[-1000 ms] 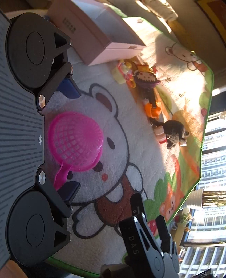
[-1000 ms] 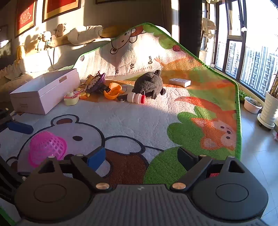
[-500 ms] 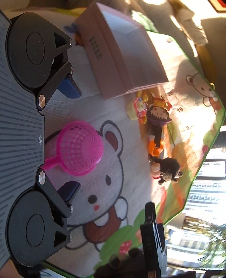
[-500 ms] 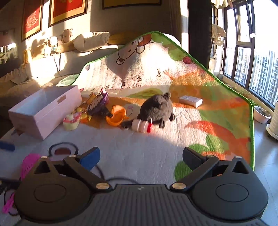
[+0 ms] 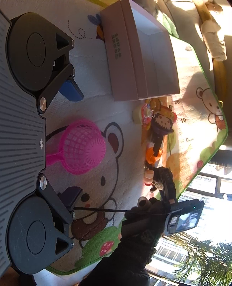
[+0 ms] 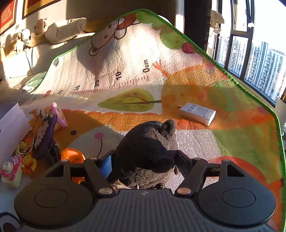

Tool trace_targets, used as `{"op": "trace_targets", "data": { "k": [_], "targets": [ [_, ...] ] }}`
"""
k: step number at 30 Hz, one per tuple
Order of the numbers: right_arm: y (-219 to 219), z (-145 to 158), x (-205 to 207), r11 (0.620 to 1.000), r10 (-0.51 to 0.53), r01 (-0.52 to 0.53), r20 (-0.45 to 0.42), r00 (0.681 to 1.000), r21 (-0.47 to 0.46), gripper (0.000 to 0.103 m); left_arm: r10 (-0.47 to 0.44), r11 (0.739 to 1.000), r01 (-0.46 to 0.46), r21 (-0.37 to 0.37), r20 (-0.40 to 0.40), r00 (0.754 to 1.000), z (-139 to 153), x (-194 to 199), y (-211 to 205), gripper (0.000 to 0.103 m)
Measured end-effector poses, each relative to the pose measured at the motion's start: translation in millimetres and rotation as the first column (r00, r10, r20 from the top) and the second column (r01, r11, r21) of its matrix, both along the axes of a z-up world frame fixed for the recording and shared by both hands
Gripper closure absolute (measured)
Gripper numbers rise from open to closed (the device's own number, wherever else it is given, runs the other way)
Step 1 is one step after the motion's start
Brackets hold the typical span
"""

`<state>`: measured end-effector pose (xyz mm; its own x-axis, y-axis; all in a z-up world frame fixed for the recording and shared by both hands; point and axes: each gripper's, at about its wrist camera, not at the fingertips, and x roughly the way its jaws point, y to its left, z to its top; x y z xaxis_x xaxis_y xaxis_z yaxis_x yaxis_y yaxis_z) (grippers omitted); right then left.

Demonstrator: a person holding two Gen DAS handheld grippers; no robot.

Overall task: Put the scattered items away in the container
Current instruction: 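Grasp the black plush toy with the right gripper while the left gripper holds the strainer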

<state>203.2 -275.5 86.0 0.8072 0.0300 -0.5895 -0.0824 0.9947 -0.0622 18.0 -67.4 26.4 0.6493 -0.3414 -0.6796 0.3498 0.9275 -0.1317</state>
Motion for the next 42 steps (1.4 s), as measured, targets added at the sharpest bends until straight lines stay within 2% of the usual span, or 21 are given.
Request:
{"op": "trace_targets", "data": {
  "k": [5, 9, 16, 20, 26, 34, 36, 38, 42],
  "targets": [
    [-12.5, 43.1, -62.7, 0.999, 0.037, -0.041, 0.118, 0.992, 0.033, 0.033, 0.018, 1.000, -0.018, 0.001, -0.032, 0.999, -11.4, 3.9, -3.1, 0.000],
    [-19.2, 63.9, -124.3, 0.988, 0.114, -0.126, 0.130, 0.985, 0.087, 0.033, 0.027, 1.000, -0.027, 0.009, -0.026, 0.999, -13.7, 6.4, -9.1, 0.000],
    [-14.1, 57.4, -215.3, 0.952, 0.249, -0.258, 0.073, 0.966, 0.166, 0.033, 0.000, 0.998, -0.003, 0.058, 0.051, 0.999, -7.4, 5.2, -24.3, 0.000],
    [-8.7, 42.3, -252.5, 0.951, 0.251, -0.260, 0.073, 0.965, 0.168, 0.032, -0.009, 0.998, 0.002, 0.067, 0.097, 0.995, -7.1, 1.8, -27.2, 0.000],
    [-10.0, 22.2, -271.5, 0.955, 0.232, -0.236, 0.044, 0.972, 0.181, 0.032, 0.007, 0.995, -0.015, 0.098, 0.086, 0.996, -12.3, 7.2, -32.1, 0.000],
    [-15.0, 16.8, -277.6, 0.955, 0.232, -0.237, 0.050, 0.972, 0.176, 0.031, 0.006, 0.993, -0.014, 0.115, 0.074, 0.997, -18.1, 13.0, -39.1, 0.002],
    [-14.1, 15.5, -278.1, 0.956, 0.233, -0.238, 0.048, 0.971, 0.173, 0.031, -0.005, 0.992, -0.005, 0.123, 0.077, 0.997, -18.5, 12.2, -42.1, 0.004],
    [-12.5, 14.5, -277.7, 0.956, 0.236, -0.240, 0.046, 0.971, 0.169, 0.031, -0.006, 0.991, -0.005, 0.133, 0.080, 0.997, -18.9, 12.4, -43.9, 0.017],
    [-8.7, 15.4, -279.2, 0.955, 0.247, -0.251, 0.047, 0.968, 0.159, 0.031, -0.007, 0.991, -0.005, 0.135, 0.086, 0.996, -17.6, 12.4, -44.0, 0.022]
  ]
}}
